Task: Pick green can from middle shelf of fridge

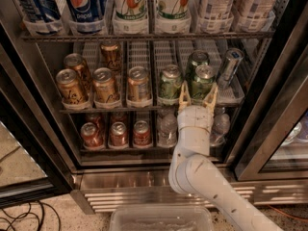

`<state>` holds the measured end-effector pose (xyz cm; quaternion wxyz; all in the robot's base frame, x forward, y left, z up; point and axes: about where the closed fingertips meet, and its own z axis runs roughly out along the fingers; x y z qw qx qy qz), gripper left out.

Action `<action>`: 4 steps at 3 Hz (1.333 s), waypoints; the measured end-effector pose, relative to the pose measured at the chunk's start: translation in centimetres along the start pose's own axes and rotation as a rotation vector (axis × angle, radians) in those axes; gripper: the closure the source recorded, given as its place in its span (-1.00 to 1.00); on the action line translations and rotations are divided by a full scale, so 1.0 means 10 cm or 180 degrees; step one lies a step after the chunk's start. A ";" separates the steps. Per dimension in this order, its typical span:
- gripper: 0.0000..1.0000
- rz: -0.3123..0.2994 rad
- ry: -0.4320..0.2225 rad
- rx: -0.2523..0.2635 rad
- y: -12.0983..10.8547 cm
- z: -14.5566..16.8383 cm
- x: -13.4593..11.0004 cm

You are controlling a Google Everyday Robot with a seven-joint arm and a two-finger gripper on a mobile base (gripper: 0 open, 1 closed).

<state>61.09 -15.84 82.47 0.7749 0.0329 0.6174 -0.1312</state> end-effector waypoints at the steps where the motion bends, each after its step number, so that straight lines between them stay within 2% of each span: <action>1: -0.34 -0.0022 0.0001 0.0010 0.00 0.03 0.00; 2: -0.34 -0.0069 -0.0014 -0.0005 0.03 0.04 -0.01; 4: 0.51 -0.0086 -0.0019 -0.0011 0.03 0.03 -0.02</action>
Offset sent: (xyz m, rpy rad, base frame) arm 0.0904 -0.0259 -0.0143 -0.0688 0.0486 -0.0945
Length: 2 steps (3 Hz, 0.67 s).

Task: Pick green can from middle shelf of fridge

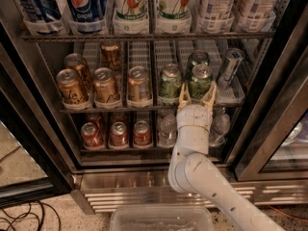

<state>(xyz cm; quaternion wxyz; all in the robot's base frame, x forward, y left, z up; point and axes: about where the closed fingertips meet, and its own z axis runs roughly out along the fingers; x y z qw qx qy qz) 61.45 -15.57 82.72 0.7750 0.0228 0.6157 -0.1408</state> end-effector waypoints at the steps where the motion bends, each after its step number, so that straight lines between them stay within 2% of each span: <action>1: 0.96 -0.0003 0.0004 0.0002 -0.01 0.00 0.00; 2: 1.00 -0.0010 0.0025 -0.0015 -0.04 0.02 0.01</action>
Offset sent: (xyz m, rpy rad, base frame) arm 0.0602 -0.0513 -0.0154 -0.0251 0.1490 0.0796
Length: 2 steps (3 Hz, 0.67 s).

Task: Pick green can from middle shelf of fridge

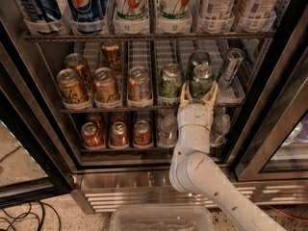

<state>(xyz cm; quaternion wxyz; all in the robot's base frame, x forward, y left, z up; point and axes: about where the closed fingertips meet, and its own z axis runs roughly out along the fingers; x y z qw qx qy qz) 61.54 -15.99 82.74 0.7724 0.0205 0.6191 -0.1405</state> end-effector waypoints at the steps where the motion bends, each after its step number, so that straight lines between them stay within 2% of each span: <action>1: 1.00 -0.0096 0.0008 0.0032 -0.15 0.05 -0.05; 2: 1.00 -0.0083 0.0106 -0.0083 -0.19 0.08 -0.04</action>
Offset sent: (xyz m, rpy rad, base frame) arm 0.0154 -0.0410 0.0047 0.0035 0.2586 0.2065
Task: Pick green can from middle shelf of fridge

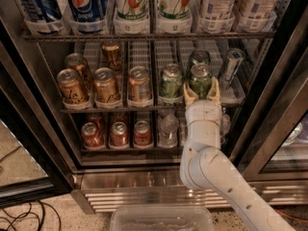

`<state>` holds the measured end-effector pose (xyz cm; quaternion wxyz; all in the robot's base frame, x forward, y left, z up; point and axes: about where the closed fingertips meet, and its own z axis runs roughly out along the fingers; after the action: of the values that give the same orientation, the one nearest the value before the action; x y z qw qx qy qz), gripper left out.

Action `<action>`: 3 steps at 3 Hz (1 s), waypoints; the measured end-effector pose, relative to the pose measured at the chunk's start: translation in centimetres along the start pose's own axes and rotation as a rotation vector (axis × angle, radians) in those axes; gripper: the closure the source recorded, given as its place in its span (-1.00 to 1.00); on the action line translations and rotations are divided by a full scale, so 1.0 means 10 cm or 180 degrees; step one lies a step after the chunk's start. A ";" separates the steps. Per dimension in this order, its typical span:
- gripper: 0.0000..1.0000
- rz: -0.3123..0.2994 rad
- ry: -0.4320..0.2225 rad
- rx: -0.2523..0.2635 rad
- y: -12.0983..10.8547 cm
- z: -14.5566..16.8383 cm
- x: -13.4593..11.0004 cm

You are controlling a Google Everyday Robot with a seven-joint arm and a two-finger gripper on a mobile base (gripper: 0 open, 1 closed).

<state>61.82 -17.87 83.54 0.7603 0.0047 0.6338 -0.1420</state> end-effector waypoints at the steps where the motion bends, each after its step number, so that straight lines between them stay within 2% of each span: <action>1: 1.00 0.0000 0.0000 -0.0001 0.00 -0.01 0.00; 2: 1.00 0.0079 0.0031 -0.0154 -0.06 0.08 -0.17; 3: 1.00 0.0221 -0.0028 -0.0344 -0.18 0.20 -0.54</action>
Offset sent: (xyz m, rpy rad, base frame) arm 0.0160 -0.0149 0.0748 0.0716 0.0647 0.2034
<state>62.54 -18.86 89.52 0.7667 -0.0151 0.6367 -0.0812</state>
